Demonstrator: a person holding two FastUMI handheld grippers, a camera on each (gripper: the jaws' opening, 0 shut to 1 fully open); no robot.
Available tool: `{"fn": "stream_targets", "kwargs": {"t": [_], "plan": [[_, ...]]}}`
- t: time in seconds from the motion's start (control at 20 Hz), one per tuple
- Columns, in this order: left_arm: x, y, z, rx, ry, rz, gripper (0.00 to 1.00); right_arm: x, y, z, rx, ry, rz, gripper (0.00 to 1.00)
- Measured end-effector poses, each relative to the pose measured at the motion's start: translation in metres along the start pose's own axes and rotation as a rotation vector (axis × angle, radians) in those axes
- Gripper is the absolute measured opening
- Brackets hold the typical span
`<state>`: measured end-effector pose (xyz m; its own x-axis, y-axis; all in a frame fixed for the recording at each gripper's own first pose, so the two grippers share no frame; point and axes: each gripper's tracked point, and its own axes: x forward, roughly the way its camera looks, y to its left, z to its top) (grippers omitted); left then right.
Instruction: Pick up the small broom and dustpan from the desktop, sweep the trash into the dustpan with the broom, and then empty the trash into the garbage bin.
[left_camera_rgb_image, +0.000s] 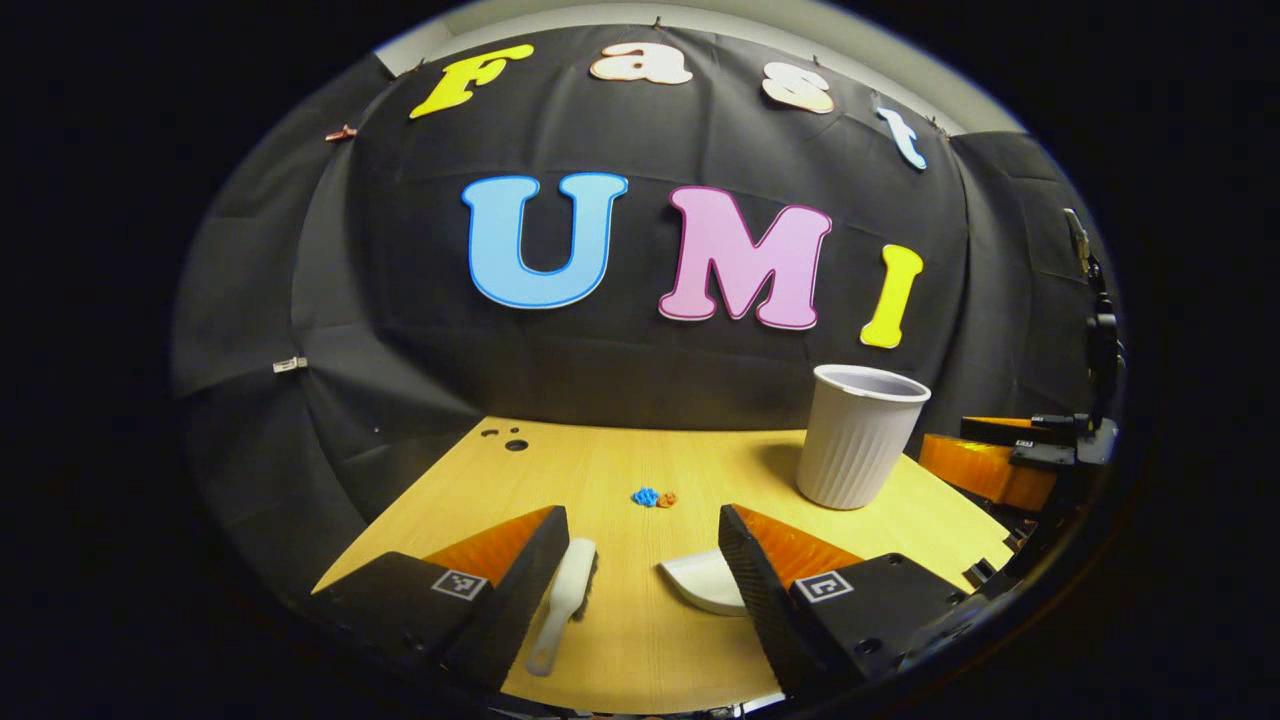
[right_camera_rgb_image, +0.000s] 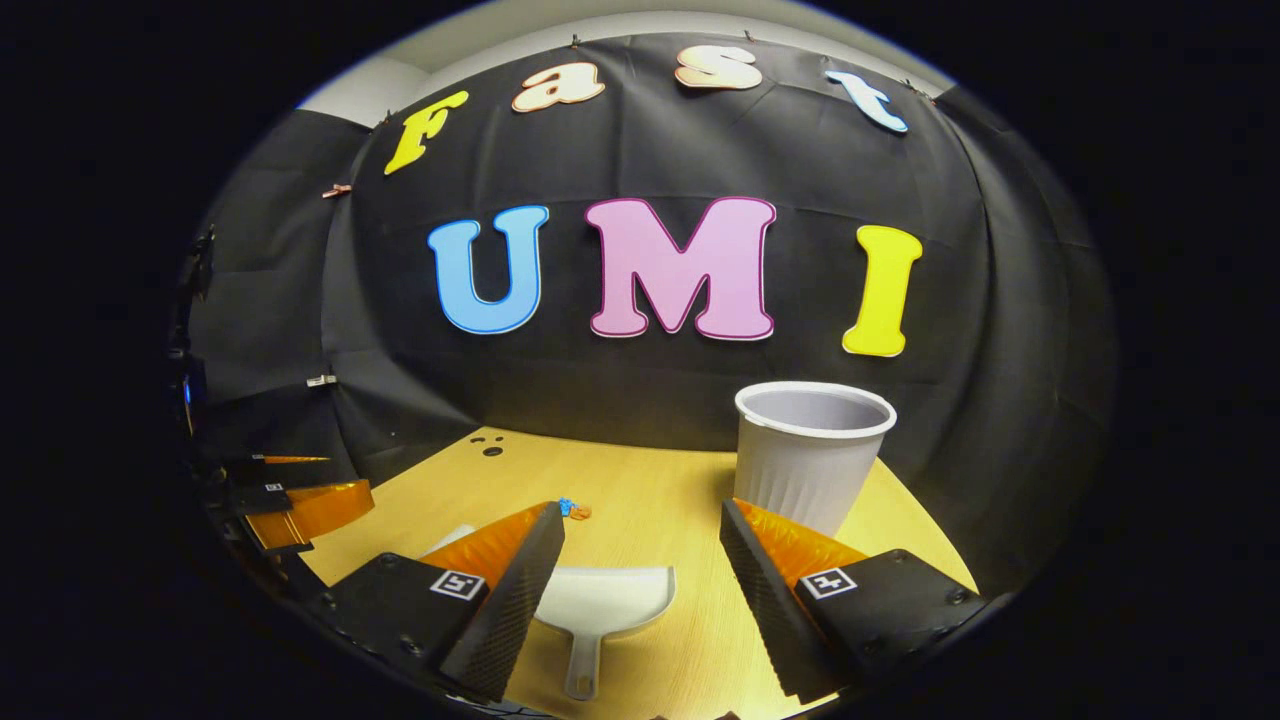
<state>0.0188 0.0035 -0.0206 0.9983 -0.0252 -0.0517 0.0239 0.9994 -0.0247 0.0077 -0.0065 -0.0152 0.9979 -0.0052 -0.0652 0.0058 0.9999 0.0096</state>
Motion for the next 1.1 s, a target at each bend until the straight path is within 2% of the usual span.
{"fn": "stream_targets", "kwargs": {"t": [0.35,0.65,0.9,1.1], "plan": [[0.02,0.04,-0.035,0.021,0.108,0.063,0.96,0.006,-0.004,-0.032,0.018,0.114,-0.009,0.98],[0.057,0.056,-0.103,-0.023,0.355,0.037,0.96,0.017,-0.003,-0.054,0.018,0.181,0.001,0.98],[0.085,0.077,-0.161,-0.019,0.578,0.059,0.96,0.034,0.004,-0.074,0.04,0.231,0.032,0.98],[0.102,0.089,-0.191,0.004,0.724,0.079,0.96,0.04,0.01,-0.096,0.048,0.282,0.058,0.98]]}}
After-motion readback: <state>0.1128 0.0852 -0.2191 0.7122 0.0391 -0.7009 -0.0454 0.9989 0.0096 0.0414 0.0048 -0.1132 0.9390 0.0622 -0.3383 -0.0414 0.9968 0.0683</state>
